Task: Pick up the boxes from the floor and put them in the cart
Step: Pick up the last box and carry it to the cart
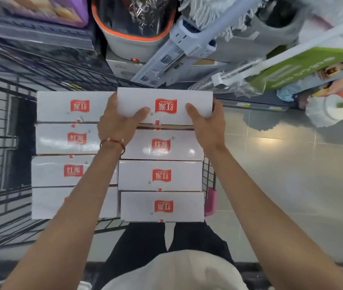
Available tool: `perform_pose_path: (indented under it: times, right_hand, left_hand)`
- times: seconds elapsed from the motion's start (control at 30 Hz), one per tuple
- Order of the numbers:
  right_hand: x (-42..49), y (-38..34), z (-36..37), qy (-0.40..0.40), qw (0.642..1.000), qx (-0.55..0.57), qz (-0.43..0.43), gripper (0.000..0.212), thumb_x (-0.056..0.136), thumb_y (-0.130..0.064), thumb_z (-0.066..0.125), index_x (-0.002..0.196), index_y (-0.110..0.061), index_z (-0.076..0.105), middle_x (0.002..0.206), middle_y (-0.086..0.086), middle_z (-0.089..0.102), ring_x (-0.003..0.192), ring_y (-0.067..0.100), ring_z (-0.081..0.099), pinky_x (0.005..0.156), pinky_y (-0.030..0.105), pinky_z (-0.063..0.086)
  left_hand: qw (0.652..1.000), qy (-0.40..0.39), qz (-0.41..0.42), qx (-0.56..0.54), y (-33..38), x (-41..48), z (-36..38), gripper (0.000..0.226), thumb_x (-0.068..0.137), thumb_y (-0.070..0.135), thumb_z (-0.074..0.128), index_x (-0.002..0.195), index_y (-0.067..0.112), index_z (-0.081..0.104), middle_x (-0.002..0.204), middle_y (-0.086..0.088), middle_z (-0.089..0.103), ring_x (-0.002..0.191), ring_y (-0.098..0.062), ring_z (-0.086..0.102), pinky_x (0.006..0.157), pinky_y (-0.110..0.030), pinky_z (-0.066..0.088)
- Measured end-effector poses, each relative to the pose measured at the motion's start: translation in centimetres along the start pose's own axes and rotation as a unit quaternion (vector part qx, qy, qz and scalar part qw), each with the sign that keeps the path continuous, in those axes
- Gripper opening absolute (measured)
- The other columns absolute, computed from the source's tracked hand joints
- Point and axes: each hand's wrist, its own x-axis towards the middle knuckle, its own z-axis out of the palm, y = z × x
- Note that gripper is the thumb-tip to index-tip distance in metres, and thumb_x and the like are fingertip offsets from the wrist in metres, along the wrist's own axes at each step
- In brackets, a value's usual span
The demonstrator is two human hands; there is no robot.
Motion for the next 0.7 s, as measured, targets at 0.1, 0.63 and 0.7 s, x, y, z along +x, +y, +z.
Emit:
perform_pose_path:
  times: [0.1, 0.63, 0.7]
  right_hand:
    - [0.9, 1.4, 0.2, -0.003, 1.0, -0.014, 0.027, 0.056, 0.094, -0.023, 0.076, 0.14, -0.011, 0.047, 0.112, -0.016, 0.058, 0.101, 0.003, 0.062, 0.081, 0.013, 0.058]
    - [0.8, 3.8, 1.0, -0.006, 0.995, -0.088, 0.037, 0.055, 0.099, -0.03, 0.069, 0.145, -0.015, 0.046, 0.133, 0.003, 0.062, 0.116, 0.019, 0.063, 0.098, 0.04, 0.058]
    - [-0.4, 4.0, 1.8, 0.028, 0.993, -0.116, 0.027, 0.06, 0.099, -0.032, 0.068, 0.15, -0.014, 0.042, 0.141, 0.005, 0.058, 0.124, 0.023, 0.06, 0.101, 0.038, 0.055]
  left_hand:
    - [0.993, 0.036, 0.002, 0.114, 0.5, 0.0, 1.3, 0.1, 0.074, 0.073, 0.068, 0.153, 0.025, 0.031, 0.144, -0.006, 0.055, 0.131, -0.036, 0.052, 0.105, -0.052, 0.043]
    - [0.959, 0.01, 0.155, 0.235, -2.9, -1.4, 2.1, 0.058, 0.099, 0.04, 0.055, 0.153, 0.026, 0.037, 0.166, -0.006, 0.019, 0.154, -0.033, 0.011, 0.122, -0.053, 0.023]
    - [0.945, -0.022, 0.16, 0.285, -3.9, -1.6, 2.2, 0.061, 0.103, 0.042, 0.044, 0.158, 0.028, 0.023, 0.168, -0.005, 0.008, 0.155, -0.034, 0.003, 0.124, -0.053, 0.017]
